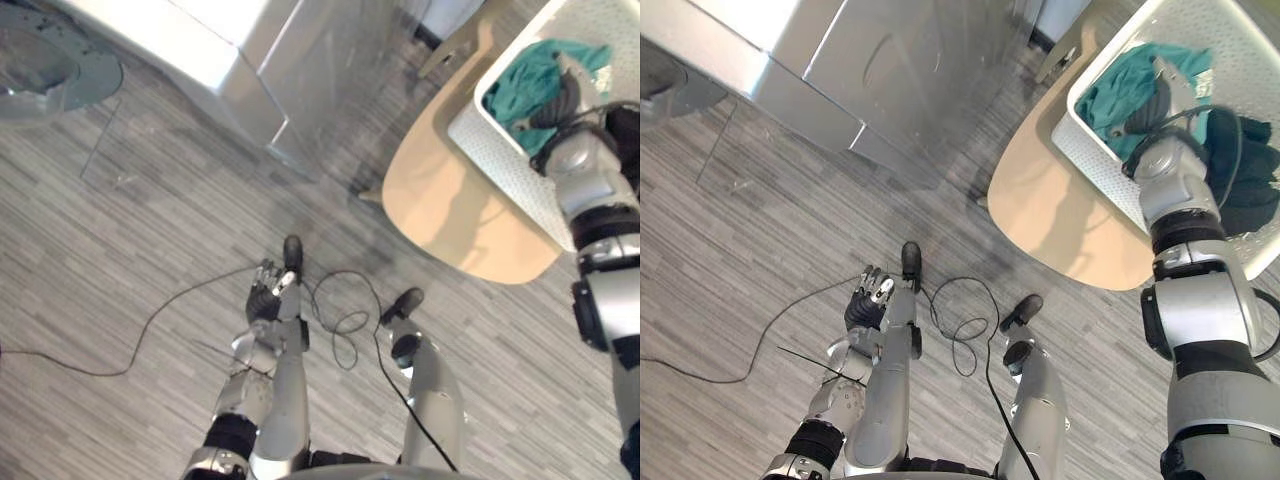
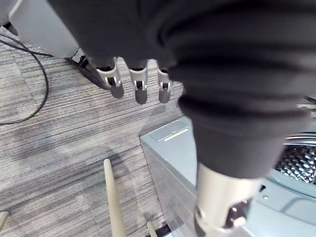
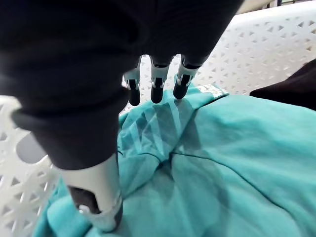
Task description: Pick up the laundry basket with both hands and put the clothes into the washing machine.
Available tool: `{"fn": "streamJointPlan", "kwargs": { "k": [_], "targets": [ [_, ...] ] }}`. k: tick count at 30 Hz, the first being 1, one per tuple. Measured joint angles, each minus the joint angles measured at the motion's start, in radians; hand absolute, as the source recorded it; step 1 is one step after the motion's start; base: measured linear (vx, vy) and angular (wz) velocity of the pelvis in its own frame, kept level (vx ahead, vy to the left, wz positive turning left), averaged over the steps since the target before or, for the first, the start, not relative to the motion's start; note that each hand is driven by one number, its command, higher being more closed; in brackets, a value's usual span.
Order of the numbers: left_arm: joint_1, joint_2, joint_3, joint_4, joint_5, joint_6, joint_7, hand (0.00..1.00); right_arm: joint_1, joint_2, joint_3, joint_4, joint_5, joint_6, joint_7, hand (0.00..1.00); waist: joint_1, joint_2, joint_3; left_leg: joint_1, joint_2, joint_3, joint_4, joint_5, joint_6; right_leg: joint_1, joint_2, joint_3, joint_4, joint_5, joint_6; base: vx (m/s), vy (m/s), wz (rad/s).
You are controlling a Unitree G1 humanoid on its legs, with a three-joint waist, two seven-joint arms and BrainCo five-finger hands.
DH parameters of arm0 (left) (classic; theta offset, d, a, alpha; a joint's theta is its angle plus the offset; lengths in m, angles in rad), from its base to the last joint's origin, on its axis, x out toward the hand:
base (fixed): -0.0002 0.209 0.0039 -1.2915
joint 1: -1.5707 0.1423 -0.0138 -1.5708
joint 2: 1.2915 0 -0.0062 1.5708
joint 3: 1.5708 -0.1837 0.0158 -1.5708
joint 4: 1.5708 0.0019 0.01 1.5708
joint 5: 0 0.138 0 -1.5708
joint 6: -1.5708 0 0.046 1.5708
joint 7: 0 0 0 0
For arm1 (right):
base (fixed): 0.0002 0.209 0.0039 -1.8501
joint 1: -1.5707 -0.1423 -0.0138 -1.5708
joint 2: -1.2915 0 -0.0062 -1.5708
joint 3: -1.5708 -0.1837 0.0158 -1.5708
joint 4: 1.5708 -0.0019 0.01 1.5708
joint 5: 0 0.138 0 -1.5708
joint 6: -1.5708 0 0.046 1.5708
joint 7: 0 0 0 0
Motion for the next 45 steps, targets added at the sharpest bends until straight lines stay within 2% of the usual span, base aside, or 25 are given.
{"fn": "streamJointPlan", "kwargs": {
  "k": [5, 8, 13, 17, 18, 23, 28, 30, 33, 36, 39, 40, 45],
  "targets": [
    [-0.004, -0.017, -0.005, -0.058, -0.016, -0.001, -0.001, 0.00, -0.029, -0.059, 0.015, 0.003, 0.110, -0.004, 0.008, 0.00, -0.015, 0.004, 0.002, -0.057, -0.028, 0.011, 0.000, 0.020, 0.006, -0.082, -0.054, 0.003, 0.059, -0.009, 0.006, 0.00, 0.015, 0.09],
    [-0.011, -0.019, -0.004, -0.062, -0.033, -0.004, -0.001, 0.00, -0.028, -0.067, 0.038, 0.033, 0.141, -0.012, 0.038, 0.00, -0.017, 0.004, 0.002, -0.076, -0.029, 0.009, 0.000, 0.025, -0.001, -0.111, -0.064, 0.003, 0.093, -0.024, -0.003, 0.00, 0.000, 0.02],
    [-0.016, -0.029, -0.006, -0.062, -0.050, 0.000, -0.016, 0.00, 0.000, -0.075, 0.062, 0.064, 0.213, -0.029, 0.093, 0.00, -0.028, 0.006, 0.002, -0.082, -0.045, -0.012, -0.001, 0.028, -0.007, -0.137, -0.110, -0.008, 0.211, -0.095, -0.012, 0.00, -0.019, 0.23],
    [-0.016, -0.028, -0.007, -0.062, -0.070, 0.008, -0.043, 0.00, 0.012, -0.105, 0.109, 0.068, 0.257, -0.040, 0.137, 0.00, -0.028, 0.008, 0.000, -0.079, -0.048, -0.012, -0.001, 0.039, -0.013, -0.143, -0.122, -0.007, 0.244, -0.111, -0.015, 0.00, -0.041, 0.10],
    [-0.016, -0.028, -0.007, -0.062, -0.074, 0.008, -0.045, 0.00, 0.014, -0.109, 0.122, 0.070, 0.269, -0.040, 0.153, 1.00, -0.029, 0.008, -0.001, -0.077, -0.050, -0.012, -0.001, 0.040, -0.013, -0.143, -0.126, -0.006, 0.251, -0.115, -0.016, 0.02, -0.059, 0.05],
    [-0.016, -0.029, -0.007, -0.058, -0.089, 0.018, -0.068, 0.00, 0.014, -0.129, 0.174, 0.072, 0.313, -0.039, 0.243, 1.00, -0.031, 0.010, -0.006, -0.055, -0.047, -0.006, 0.000, 0.041, -0.012, -0.140, -0.126, 0.008, 0.270, -0.121, -0.022, 0.00, -0.063, -0.03],
    [-0.015, -0.041, -0.009, -0.031, -0.091, 0.023, -0.072, 0.00, 0.038, -0.084, 0.216, 0.084, 0.326, -0.041, 0.247, 1.00, -0.036, 0.017, -0.030, -0.012, -0.042, 0.014, 0.000, 0.046, -0.008, -0.122, -0.124, 0.031, 0.281, -0.128, -0.029, 0.00, -0.080, -0.11],
    [-0.016, -0.046, -0.033, -0.029, -0.090, 0.023, -0.065, 0.00, 0.060, -0.039, 0.240, 0.119, 0.311, -0.034, 0.205, 1.00, -0.039, 0.031, -0.042, 0.029, -0.041, 0.019, 0.000, 0.046, -0.008, -0.085, -0.122, 0.036, 0.281, -0.135, -0.027, 0.00, -0.088, -0.05],
    [-0.015, -0.047, -0.044, -0.031, -0.088, 0.023, -0.059, 0.00, 0.061, 0.005, 0.223, 0.123, 0.291, -0.013, 0.140, 1.00, -0.039, 0.032, -0.043, 0.082, -0.033, 0.034, 0.000, 0.044, -0.009, -0.043, -0.114, 0.050, 0.279, -0.136, -0.027, -0.02, -0.080, -0.13],
    [0.003, -0.045, -0.062, -0.057, -0.084, 0.025, -0.041, 0.00, 0.061, 0.018, 0.123, 0.092, 0.292, 0.004, 0.063, 1.00, -0.041, 0.032, -0.044, 0.149, -0.022, 0.042, -0.001, 0.034, -0.016, 0.025, -0.101, 0.051, 0.263, -0.136, -0.027, -0.03, -0.079, -0.09],
    [0.049, -0.026, -0.088, -0.101, -0.062, 0.026, -0.041, 0.00, 0.076, 0.017, 0.031, 0.038, 0.294, 0.005, 0.019, 1.00, -0.044, 0.032, -0.051, 0.205, -0.019, 0.054, -0.001, 0.022, -0.012, 0.084, -0.095, 0.052, 0.249, -0.136, -0.026, -0.02, -0.081, -0.05],
    [0.087, -0.014, -0.114, -0.128, -0.037, 0.027, -0.041, 0.00, 0.113, 0.016, -0.026, -0.021, 0.298, 0.004, -0.007, 1.00, -0.044, 0.028, -0.081, 0.223, -0.019, 0.059, 0.000, 0.015, -0.012, 0.106, -0.093, 0.052, 0.241, -0.136, -0.022, 0.00, -0.051, -0.02],
    [0.124, 0.018, -0.145, -0.187, 0.007, 0.028, -0.043, 0.00, 0.150, 0.016, -0.150, -0.151, 0.315, 0.001, -0.048, 1.00, -0.046, 0.027, -0.094, 0.279, -0.012, 0.100, 0.000, 0.010, -0.016, 0.163, -0.092, 0.051, 0.235, -0.142, -0.014, 0.02, -0.064, 0.01]
  ]
}}
